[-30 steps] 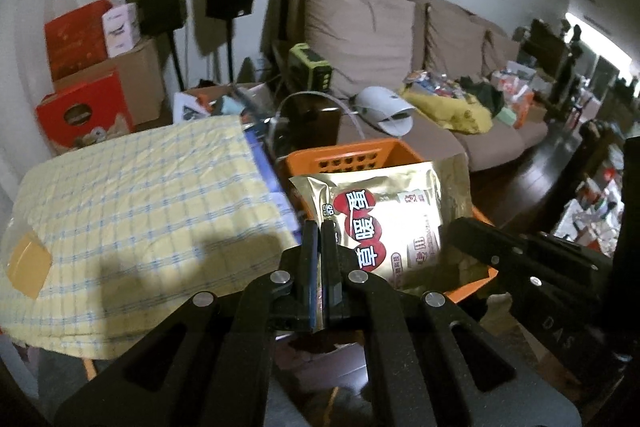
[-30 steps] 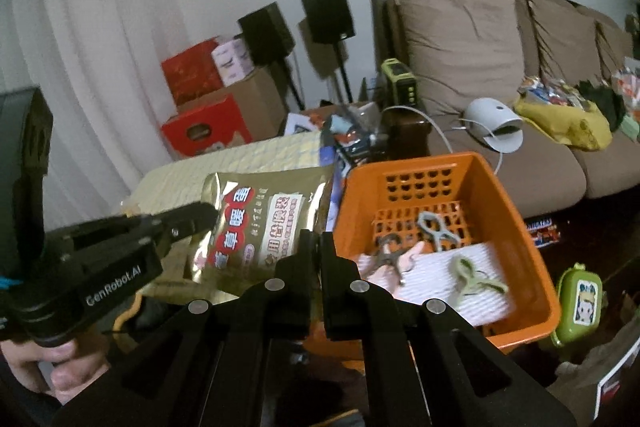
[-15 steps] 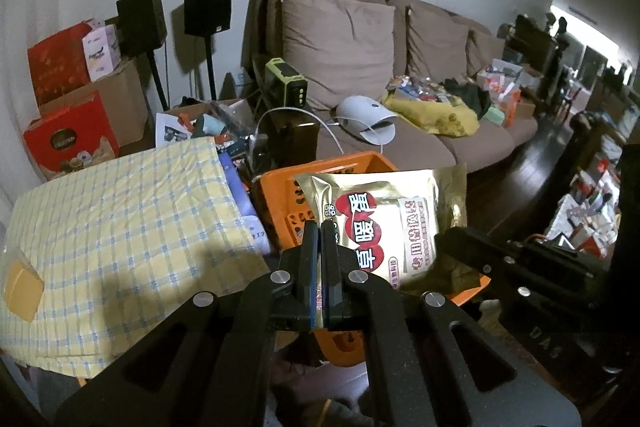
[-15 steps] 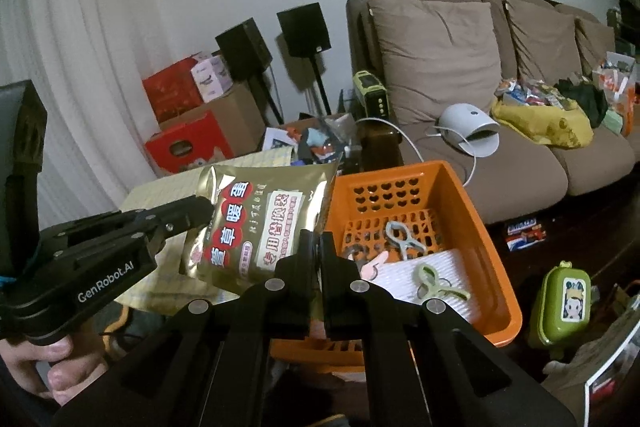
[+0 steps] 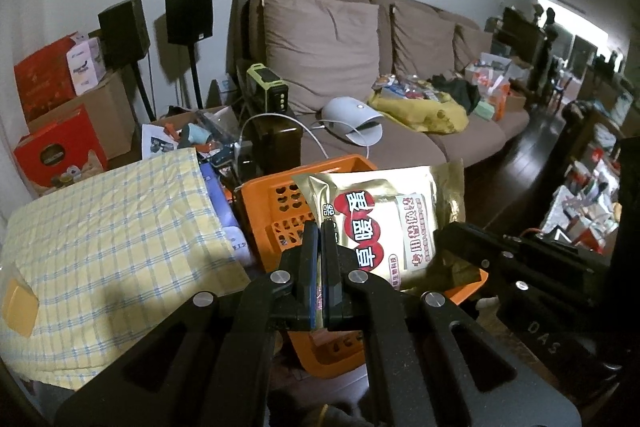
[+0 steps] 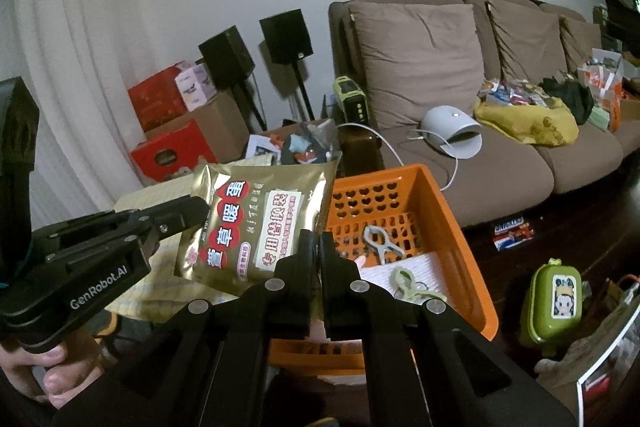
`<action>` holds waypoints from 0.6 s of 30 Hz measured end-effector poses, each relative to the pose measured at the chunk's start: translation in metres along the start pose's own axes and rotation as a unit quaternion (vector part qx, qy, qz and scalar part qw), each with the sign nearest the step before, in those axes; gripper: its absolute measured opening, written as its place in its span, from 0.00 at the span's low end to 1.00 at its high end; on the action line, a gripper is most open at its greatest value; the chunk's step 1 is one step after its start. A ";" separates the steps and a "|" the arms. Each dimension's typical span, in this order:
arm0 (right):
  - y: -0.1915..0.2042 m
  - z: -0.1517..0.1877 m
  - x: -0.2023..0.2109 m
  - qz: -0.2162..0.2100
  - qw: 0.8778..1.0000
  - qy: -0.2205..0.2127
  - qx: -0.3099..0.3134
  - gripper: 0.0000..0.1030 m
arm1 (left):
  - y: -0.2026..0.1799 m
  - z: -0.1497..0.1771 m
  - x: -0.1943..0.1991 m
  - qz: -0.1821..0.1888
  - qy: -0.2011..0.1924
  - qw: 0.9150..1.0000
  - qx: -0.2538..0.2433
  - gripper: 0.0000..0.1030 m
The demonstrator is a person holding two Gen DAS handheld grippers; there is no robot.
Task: Organize objects
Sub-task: 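Hold the gold sachet with the left gripper above the orange basket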
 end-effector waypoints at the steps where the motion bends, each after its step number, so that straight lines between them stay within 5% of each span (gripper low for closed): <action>1: -0.001 -0.001 0.001 0.001 1.000 -0.002 0.000 0.03 | -0.001 0.000 -0.001 0.001 0.000 1.000 0.000 0.01; 18: -0.025 -0.008 0.006 0.019 1.000 -0.014 -0.013 0.03 | -0.021 0.004 -0.018 0.015 0.010 1.000 -0.002 0.01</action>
Point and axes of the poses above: each gripper's, at about its wrist camera, not at the fingertips, and x roughly against the way its jaws point, y to its left, z to its underside, the point moved 8 cm from there along -x, roughly the way its jaws point, and after that the axes turned 7 degrees about -y, right-handed, at the moved point
